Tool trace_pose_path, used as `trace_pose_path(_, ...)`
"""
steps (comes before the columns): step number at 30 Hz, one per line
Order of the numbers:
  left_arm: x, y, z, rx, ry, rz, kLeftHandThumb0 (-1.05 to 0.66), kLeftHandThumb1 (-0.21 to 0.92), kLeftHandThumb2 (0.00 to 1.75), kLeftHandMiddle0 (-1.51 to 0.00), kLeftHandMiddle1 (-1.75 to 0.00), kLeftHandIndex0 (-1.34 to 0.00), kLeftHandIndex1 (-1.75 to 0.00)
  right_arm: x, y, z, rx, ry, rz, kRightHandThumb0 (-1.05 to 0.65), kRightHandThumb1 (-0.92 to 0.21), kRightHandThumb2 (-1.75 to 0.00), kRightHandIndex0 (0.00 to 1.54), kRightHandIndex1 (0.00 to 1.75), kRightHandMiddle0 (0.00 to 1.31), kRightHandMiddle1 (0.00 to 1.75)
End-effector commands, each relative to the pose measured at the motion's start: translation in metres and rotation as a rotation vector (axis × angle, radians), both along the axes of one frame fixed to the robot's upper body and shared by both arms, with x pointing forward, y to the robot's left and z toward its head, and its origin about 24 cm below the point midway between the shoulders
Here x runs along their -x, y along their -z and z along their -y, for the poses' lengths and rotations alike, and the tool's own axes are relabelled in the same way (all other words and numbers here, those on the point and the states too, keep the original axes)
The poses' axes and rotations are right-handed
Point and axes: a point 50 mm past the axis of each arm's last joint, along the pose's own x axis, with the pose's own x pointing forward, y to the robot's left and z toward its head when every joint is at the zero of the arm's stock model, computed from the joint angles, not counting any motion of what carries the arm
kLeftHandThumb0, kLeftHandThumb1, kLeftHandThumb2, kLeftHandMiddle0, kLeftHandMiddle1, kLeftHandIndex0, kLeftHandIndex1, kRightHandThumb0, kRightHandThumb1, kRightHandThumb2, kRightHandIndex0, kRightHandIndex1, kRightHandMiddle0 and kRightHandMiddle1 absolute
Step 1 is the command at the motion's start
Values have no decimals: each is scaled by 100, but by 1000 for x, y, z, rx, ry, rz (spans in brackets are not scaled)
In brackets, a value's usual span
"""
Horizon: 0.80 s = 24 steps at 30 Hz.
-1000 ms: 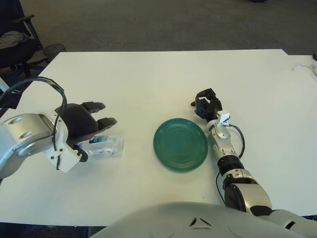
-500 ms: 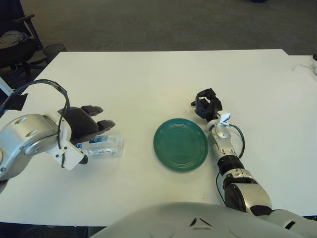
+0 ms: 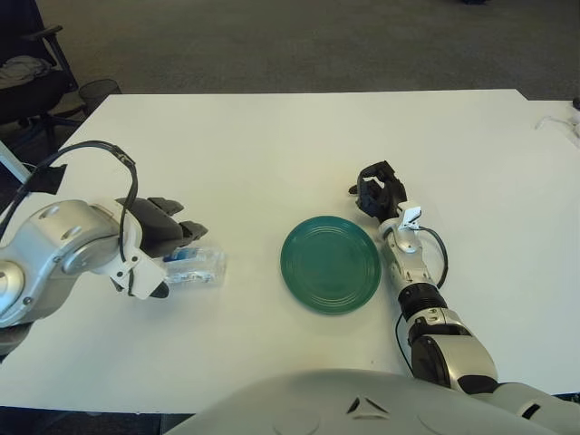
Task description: Put the bottle into the plate.
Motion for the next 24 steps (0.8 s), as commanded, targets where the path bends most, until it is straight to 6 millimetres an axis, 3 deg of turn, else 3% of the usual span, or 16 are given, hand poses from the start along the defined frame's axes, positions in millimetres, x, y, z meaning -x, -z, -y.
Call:
trace_pose_path(1,-1,1,3,-18,1,8,-105,92,67,0,0,0,0,28,42,6,-25,27,-205,-1,-57,-91,56,145,32,170)
trace_pose_path(24,-2,36,8,2,-89,-39,-105,92,61,0,0,0,0,30,41,9,-8,40,-214,-1,-55,-93,56,146,31,172)
